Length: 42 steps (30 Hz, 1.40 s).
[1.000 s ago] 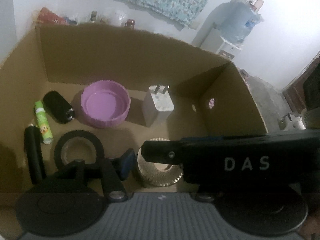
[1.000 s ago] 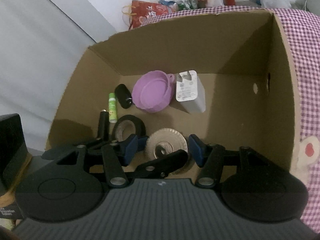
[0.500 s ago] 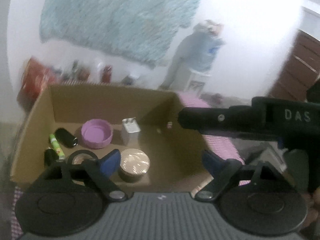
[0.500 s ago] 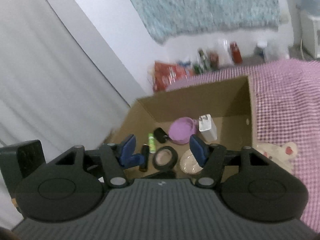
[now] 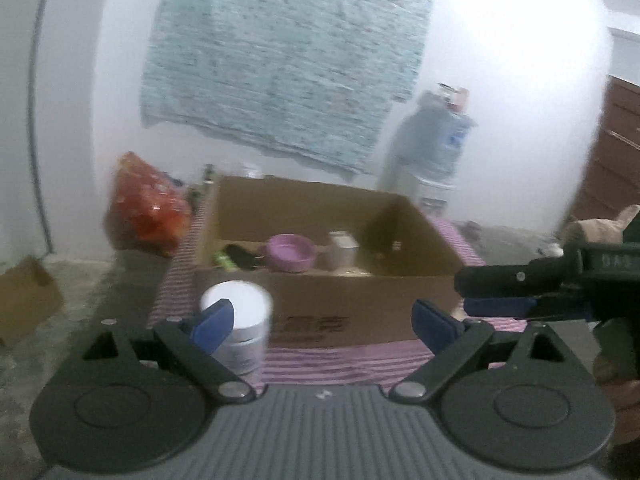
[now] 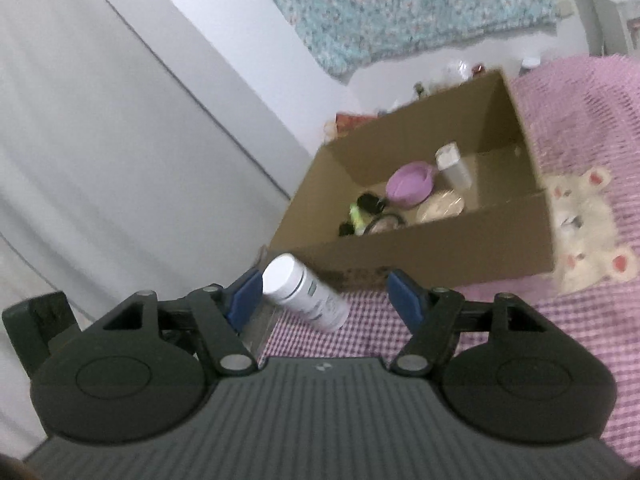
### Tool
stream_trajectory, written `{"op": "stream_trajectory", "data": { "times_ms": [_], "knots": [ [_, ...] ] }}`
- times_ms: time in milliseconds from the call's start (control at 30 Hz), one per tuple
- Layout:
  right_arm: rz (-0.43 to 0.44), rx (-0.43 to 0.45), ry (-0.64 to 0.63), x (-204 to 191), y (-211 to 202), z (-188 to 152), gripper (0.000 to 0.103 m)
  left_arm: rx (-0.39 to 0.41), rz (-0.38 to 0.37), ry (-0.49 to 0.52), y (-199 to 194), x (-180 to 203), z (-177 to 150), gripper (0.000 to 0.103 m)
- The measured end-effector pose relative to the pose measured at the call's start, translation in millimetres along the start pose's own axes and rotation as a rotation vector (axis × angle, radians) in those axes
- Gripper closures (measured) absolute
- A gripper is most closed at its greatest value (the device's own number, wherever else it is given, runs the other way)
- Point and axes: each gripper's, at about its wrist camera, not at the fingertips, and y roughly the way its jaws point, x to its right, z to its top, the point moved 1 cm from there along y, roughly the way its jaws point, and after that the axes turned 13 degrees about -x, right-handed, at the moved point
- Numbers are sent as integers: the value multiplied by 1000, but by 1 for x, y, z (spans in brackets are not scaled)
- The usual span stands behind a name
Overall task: Organize rigid objects
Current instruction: 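Withdraw the right tool from the box to the white pill bottle, then close the right tool on the white pill bottle's cap and lift it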
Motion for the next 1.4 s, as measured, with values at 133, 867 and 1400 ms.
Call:
{"op": "stream_trajectory", "data": {
  "times_ms": [133,867,1400],
  "knots": [
    [11,-50,-5,-16,35,7,34,2,100,-9,11,-15,-1,7],
    [-6,-189,3,-33,168,42,60,-113,24,-112,83,-69,0,47],
    [-60,-89,88,1,82,6,63,-158,-103,33,67,10,-10,49]
  ]
}}
